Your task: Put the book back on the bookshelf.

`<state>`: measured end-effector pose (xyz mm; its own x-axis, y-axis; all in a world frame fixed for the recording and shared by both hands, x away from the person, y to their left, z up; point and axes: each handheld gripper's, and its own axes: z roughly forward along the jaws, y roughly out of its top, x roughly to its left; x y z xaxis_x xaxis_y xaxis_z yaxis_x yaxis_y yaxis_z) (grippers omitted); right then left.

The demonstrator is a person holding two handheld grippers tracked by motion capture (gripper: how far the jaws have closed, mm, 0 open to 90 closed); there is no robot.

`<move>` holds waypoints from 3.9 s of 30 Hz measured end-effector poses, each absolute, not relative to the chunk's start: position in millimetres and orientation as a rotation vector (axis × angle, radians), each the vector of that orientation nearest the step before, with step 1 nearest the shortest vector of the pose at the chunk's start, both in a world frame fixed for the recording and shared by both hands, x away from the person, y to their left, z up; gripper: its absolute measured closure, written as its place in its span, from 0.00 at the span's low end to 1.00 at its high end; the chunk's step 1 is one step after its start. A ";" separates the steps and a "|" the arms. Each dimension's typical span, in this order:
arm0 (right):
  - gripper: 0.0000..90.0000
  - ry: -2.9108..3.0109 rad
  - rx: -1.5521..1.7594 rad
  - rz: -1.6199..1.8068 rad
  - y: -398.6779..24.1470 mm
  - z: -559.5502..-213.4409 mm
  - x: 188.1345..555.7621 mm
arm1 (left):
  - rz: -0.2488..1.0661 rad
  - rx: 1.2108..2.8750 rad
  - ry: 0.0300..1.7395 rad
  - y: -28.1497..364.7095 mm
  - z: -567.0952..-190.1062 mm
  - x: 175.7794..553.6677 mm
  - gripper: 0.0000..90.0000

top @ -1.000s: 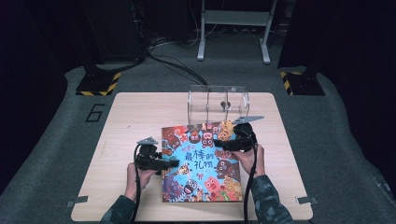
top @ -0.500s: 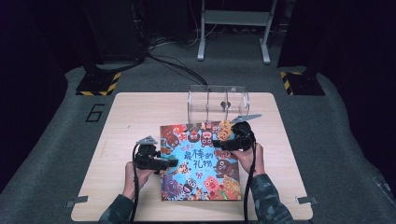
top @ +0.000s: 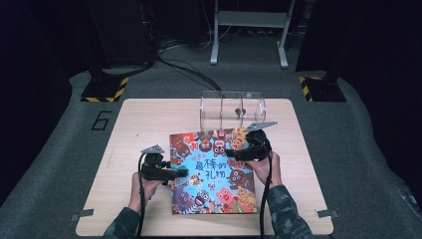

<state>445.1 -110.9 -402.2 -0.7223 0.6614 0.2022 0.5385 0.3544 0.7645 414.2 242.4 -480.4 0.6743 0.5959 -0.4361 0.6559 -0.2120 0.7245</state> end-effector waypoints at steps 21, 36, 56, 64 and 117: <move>0.47 2.348 0.952 1.543 -128.7 -409.0 435.7 | 0.009 1.882 0.905 246.3 -465.9 410.2 0.46; 0.39 2.363 1.071 1.441 -124.2 -402.8 438.9 | 0.096 1.931 0.868 244.7 -453.8 406.8 0.50; 0.32 2.359 1.070 1.356 -115.2 -388.9 437.2 | 0.196 1.921 0.835 247.1 -439.3 398.9 0.52; 0.30 2.343 1.039 1.344 -113.2 -386.1 434.5 | 0.251 1.927 0.806 248.1 -434.4 397.4 0.53; 0.34 2.342 0.957 1.319 -102.4 -383.1 427.0 | 0.418 1.901 0.612 247.7 -434.8 378.7 0.56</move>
<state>427.0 -102.4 -383.1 -0.7383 0.6708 0.0700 0.4074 0.3609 0.8389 378.7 247.7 -434.8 0.8082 0.5889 0.0097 0.2232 -0.3215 0.9202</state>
